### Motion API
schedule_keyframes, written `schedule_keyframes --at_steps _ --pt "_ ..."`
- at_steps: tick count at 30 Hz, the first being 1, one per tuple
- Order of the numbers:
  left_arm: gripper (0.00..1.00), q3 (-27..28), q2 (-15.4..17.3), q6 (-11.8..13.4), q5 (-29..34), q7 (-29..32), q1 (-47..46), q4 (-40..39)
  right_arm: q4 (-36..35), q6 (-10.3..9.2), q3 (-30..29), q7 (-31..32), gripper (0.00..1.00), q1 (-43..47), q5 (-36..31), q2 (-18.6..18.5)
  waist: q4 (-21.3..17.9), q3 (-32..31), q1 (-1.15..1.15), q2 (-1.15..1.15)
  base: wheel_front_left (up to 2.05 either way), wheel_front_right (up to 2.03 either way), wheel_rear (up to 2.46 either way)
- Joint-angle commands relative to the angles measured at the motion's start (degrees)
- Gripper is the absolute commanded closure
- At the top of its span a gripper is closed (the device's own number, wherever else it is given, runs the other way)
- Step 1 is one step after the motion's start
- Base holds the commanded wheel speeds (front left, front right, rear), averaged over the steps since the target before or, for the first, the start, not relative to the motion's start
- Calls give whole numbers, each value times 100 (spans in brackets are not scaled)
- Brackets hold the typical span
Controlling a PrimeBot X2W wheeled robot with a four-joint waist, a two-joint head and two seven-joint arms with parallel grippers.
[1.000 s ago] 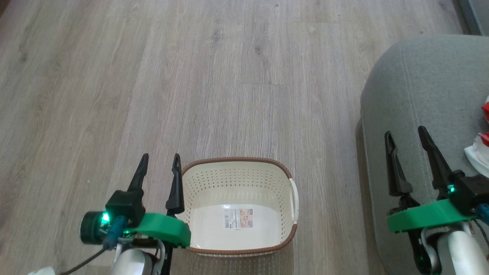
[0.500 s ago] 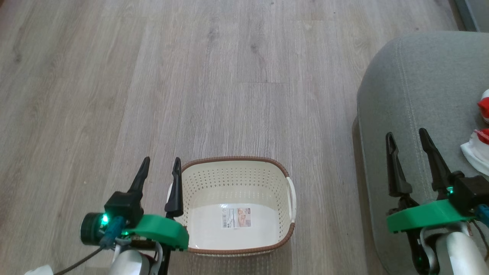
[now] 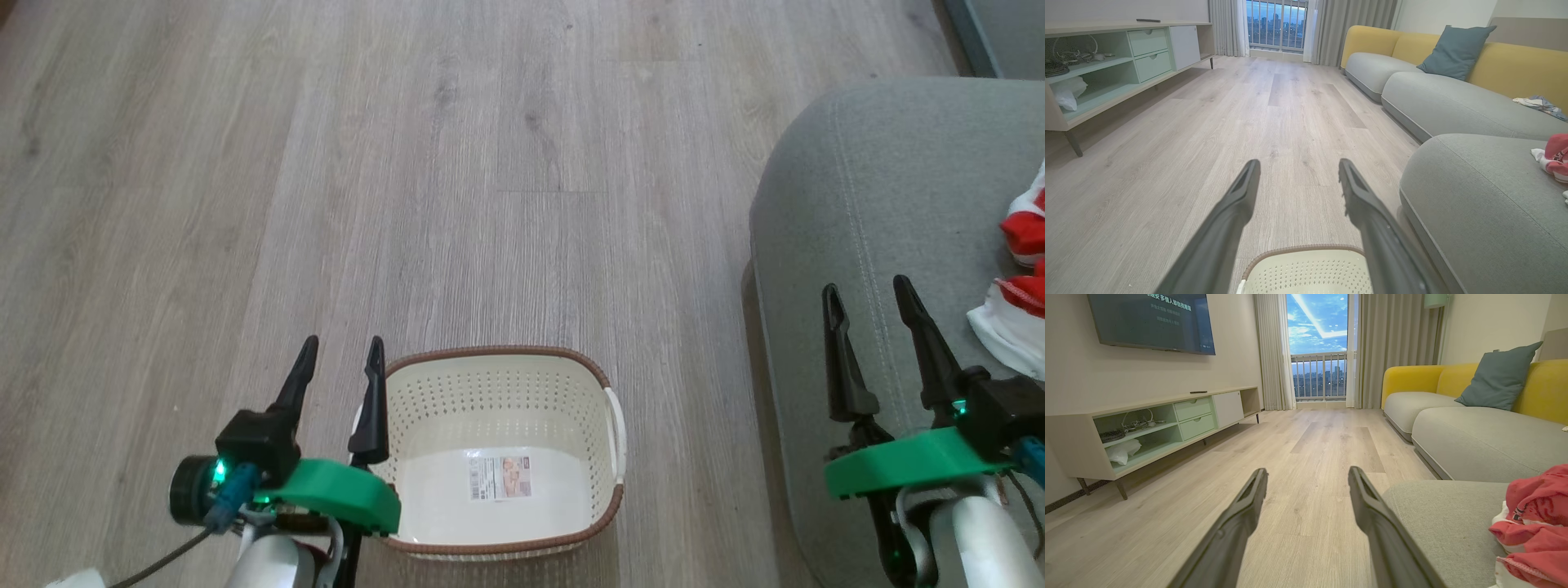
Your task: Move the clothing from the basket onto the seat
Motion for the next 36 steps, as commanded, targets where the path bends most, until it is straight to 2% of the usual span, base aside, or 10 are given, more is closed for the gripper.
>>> schedule_keyframes --at_steps 1,11,17,18,22,36 --pt "0 237 8 -27 -51 -28 -84 -212 -153 -1 137 -36 0 -113 -48 -1 -15 -7 0 0 0 0 0" --pt "0 262 8 -71 -71 -28 -100 -198 -162 -1 102 -36 0 -117 -41 35 -66 -2 0 0 0 0 0" --pt "0 318 8 -174 -326 -28 -73 -196 -61 -1 38 -36 0 -137 123 89 -81 -7 0 0 0 0 0" --pt "100 134 0 -149 -311 0 5 7 122 0 -63 0 100 0 120 92 -83 -6 0 0 0 0 0" --pt "100 126 0 -153 -350 7 81 272 415 0 -22 11 100 50 160 95 -87 -6 0 0 0 0 0" --pt "100 269 49 -285 -1253 197 40 310 501 0 -62 237 100 -6 1080 103 -122 -26 0 0 0 0 0"
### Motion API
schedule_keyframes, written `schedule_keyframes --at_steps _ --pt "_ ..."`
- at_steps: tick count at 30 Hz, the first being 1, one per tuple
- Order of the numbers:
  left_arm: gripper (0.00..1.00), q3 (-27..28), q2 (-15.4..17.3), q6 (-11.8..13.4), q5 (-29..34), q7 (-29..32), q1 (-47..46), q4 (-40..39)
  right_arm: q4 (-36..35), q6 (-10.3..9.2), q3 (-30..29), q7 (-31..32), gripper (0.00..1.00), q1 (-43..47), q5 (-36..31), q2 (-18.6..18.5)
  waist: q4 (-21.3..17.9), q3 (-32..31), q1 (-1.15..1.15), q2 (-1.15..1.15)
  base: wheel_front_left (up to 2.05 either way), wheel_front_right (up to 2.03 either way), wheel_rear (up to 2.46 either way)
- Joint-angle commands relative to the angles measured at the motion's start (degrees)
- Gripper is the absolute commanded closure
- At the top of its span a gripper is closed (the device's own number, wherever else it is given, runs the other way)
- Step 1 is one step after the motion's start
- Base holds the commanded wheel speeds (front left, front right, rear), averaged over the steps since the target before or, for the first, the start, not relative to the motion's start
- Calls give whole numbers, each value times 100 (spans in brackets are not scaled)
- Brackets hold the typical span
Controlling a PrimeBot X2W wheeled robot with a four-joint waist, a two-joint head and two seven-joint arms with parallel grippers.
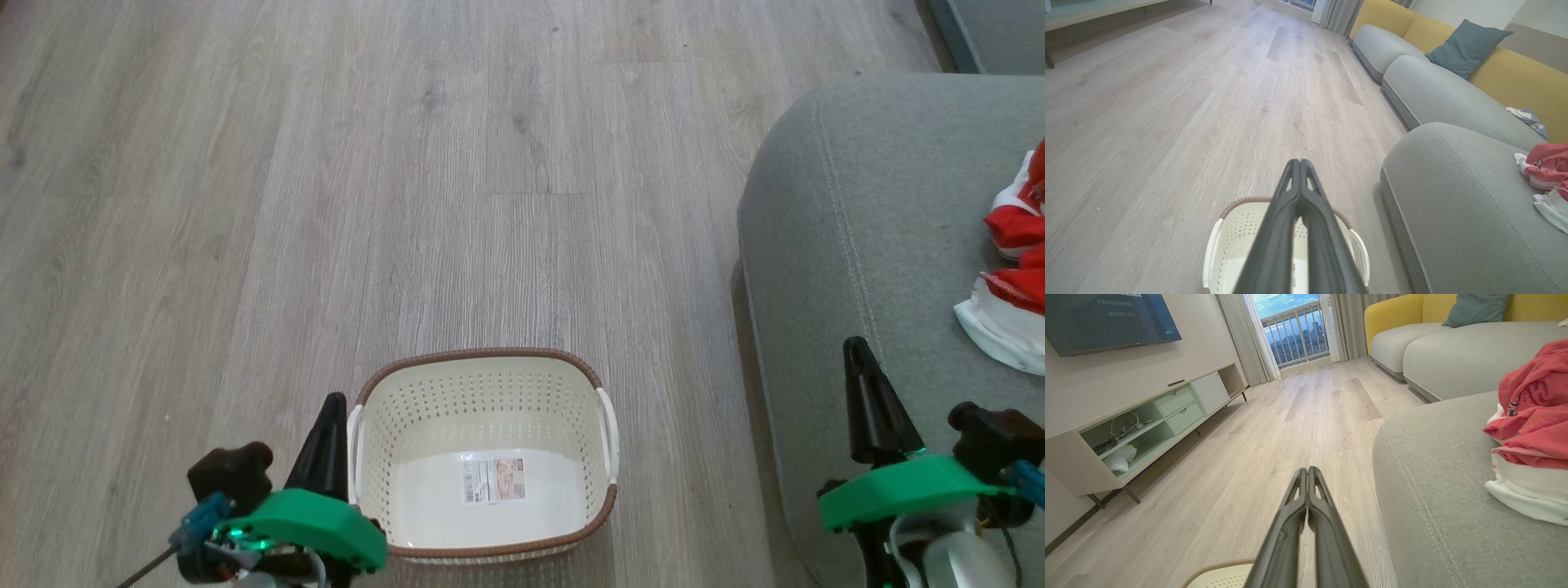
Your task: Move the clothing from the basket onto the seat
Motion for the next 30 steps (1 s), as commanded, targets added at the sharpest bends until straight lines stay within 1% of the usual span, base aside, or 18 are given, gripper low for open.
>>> schedule_keyframes --at_steps 1,30 --pt "100 104 34 -46 -190 30 -280 -144 -150 0 -39 42 100 -238 205 -15 -5 -3 0 0 0 0 0" --pt "100 440 97 -331 -2008 454 -367 -66 28 0 -137 518 100 -354 2084 14 -76 -45 0 0 0 0 0"
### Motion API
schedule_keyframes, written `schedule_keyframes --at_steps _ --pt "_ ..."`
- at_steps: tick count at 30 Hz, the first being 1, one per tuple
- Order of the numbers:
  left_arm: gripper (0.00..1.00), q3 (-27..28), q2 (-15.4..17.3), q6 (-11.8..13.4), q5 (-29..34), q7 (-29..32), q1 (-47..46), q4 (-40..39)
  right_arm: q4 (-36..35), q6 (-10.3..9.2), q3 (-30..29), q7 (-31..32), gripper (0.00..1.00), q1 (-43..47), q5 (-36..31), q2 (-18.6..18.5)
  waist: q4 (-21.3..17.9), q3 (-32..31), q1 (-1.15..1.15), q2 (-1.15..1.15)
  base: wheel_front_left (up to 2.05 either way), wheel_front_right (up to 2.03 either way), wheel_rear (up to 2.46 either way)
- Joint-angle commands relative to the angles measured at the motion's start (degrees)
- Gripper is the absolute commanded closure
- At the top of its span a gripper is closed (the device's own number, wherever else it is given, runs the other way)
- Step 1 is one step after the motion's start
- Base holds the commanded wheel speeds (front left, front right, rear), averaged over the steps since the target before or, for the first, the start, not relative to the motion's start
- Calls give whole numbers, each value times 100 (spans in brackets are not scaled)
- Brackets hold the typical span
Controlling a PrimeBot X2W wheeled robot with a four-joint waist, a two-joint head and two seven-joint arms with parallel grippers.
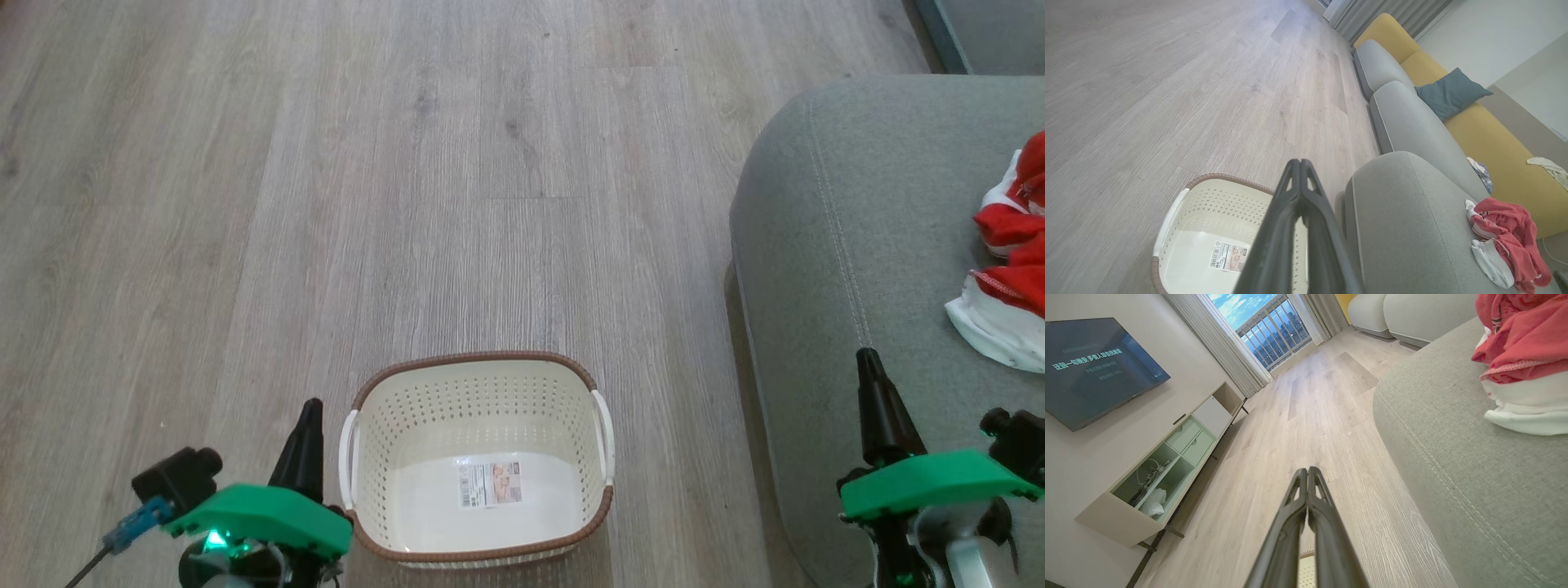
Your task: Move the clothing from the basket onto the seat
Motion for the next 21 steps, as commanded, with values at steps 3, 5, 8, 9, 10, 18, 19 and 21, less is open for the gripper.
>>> schedule_keyframes --at_steps 3,5,8,9,10,18,19,21 --pt "100 138 67 -62 -250 53 -348 -157 -150 0 -3 62 100 -324 269 -18 -7 -4 0 0 0 0 0" --pt "100 164 69 -82 -373 84 -353 -152 -138 0 -10 96 100 -332 398 -15 -12 -7 0 0 0 0 0" --pt "100 203 72 -111 -558 132 -362 -145 -120 0 -22 146 100 -344 591 -12 -19 -12 0 0 0 0 0" --pt "100 216 74 -121 -619 148 -364 -143 -114 0 -25 163 100 -348 656 -10 -22 -13 0 0 0 0 0" --pt "100 229 75 -131 -681 163 -367 -140 -107 0 -29 179 100 -352 720 -9 -24 -14 0 0 0 0 0" --pt "100 336 81 -208 -1171 292 -390 -121 -58 0 -60 314 100 -385 1236 2 -44 -26 0 0 0 0 0" --pt "100 350 82 -218 -1232 308 -393 -118 -52 0 -64 331 100 -389 1301 3 -46 -28 0 0 0 0 0" --pt "100 377 83 -238 -1354 341 -399 -113 -40 -1 -72 364 100 -397 1429 6 -51 -31 0 0 0 0 0"
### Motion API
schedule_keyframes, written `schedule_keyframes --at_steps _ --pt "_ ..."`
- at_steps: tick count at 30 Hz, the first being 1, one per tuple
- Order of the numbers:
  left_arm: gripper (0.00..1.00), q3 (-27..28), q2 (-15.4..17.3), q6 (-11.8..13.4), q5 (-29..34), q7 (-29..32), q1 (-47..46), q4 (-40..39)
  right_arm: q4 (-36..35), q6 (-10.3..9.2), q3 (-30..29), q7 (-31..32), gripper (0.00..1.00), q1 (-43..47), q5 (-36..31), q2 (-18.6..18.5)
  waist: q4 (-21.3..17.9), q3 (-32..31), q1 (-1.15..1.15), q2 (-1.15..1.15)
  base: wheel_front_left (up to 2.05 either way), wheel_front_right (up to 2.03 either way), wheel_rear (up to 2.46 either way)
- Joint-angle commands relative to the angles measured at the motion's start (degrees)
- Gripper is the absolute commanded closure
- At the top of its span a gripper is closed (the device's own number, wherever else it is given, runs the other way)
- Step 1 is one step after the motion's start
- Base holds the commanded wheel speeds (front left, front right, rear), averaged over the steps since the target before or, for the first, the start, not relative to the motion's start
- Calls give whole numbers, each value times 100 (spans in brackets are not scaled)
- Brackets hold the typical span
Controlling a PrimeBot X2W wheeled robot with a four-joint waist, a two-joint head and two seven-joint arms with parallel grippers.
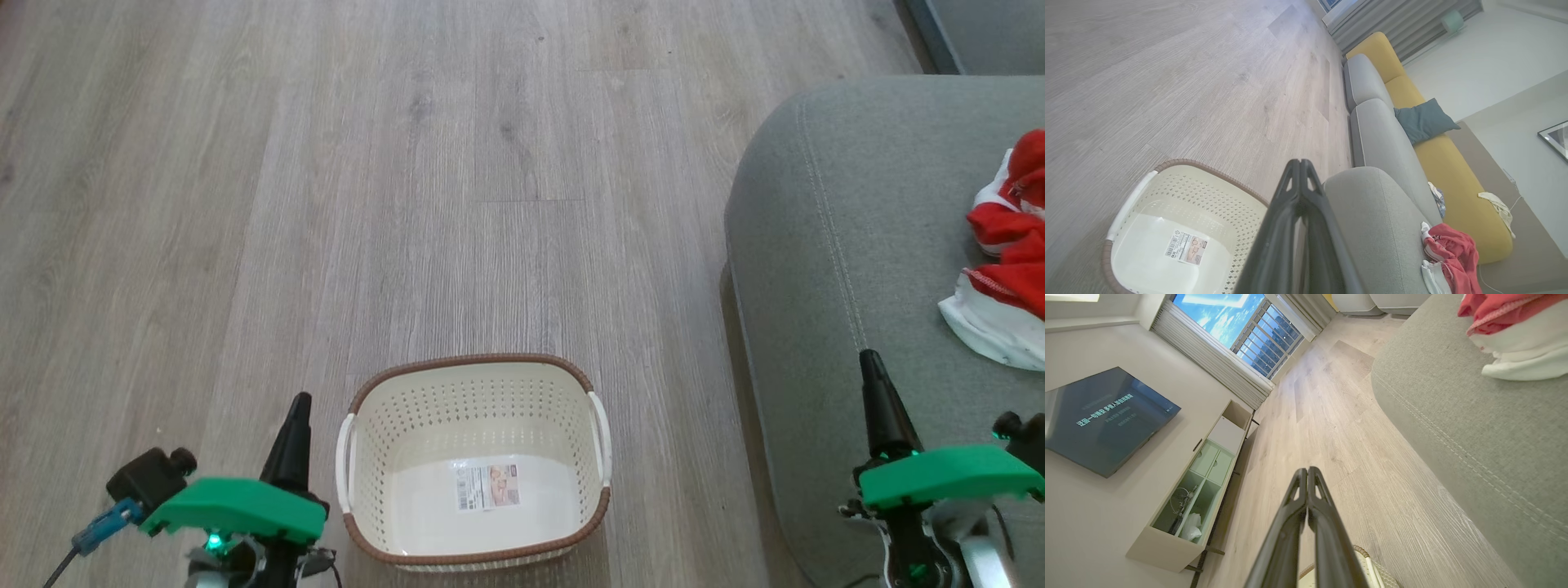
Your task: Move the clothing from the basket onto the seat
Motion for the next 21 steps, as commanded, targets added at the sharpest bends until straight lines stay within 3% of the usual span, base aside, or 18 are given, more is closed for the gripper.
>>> schedule_keyframes --at_steps 1,21 --pt "100 174 75 -58 -191 47 -311 -149 -145 -1 7 53 100 -311 209 -9 -5 -3 0 0 0 0 0" --pt "100 441 82 -243 -1341 363 -367 -100 -28 -1 -69 374 100 -388 1429 18 -51 -30 0 0 0 0 0"
